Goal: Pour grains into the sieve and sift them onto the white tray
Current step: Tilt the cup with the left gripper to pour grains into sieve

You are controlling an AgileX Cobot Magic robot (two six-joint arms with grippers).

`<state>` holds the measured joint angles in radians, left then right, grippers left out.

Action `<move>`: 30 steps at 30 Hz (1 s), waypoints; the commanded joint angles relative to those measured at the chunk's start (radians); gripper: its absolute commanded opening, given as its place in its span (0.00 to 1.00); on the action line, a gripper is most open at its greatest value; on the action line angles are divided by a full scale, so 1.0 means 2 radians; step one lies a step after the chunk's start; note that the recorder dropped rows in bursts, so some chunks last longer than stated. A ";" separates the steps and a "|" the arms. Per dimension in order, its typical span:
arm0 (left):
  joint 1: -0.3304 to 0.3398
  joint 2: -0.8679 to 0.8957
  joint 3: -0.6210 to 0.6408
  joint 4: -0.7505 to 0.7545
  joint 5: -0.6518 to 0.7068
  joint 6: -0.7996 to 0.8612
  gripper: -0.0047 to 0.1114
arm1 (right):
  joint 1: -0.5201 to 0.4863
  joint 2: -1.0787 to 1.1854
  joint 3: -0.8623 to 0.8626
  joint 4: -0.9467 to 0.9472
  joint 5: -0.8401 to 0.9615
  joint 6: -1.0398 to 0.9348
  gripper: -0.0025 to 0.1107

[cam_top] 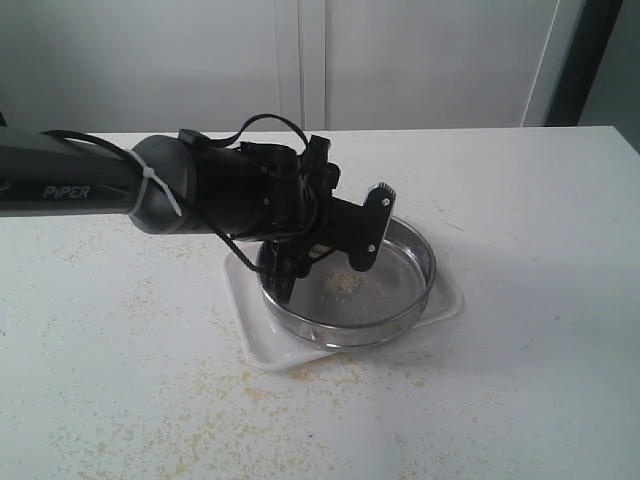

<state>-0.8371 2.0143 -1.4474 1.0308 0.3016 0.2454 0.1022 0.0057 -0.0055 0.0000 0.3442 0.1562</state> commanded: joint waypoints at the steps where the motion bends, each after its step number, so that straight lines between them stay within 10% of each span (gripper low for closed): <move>1: -0.002 -0.003 -0.004 0.023 0.003 -0.001 0.04 | -0.002 -0.003 0.003 0.000 -0.001 0.002 0.02; 30: -0.002 -0.003 -0.004 0.053 0.004 -0.001 0.04 | -0.002 -0.003 0.003 0.000 -0.001 0.002 0.02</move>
<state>-0.8371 2.0143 -1.4474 1.1148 0.3016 0.2469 0.1022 0.0057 -0.0055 0.0000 0.3442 0.1562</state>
